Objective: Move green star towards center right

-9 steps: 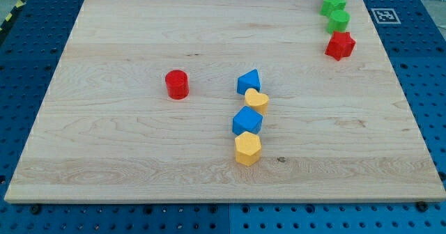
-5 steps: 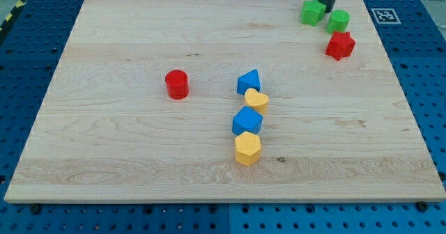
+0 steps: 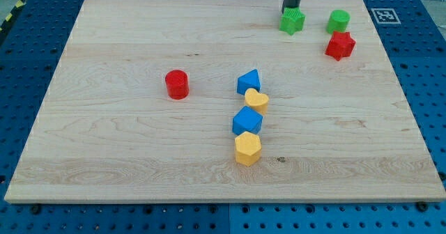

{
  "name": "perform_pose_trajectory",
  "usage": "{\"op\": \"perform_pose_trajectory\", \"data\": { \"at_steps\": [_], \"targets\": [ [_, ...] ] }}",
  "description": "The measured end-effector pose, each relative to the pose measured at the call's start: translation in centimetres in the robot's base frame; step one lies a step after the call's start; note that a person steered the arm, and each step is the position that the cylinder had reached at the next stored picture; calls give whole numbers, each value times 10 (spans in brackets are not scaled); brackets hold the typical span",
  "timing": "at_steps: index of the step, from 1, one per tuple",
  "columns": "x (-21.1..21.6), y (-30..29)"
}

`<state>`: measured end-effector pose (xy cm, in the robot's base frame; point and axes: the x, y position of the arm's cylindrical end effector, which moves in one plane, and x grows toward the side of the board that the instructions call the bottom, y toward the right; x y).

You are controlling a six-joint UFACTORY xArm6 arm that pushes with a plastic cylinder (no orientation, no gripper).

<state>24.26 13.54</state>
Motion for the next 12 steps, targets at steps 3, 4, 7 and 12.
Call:
{"op": "perform_pose_trajectory", "data": {
  "at_steps": [3, 4, 7, 12],
  "targets": [
    [65, 0],
    [98, 0],
    [172, 43],
    [161, -1]
  ]
}}
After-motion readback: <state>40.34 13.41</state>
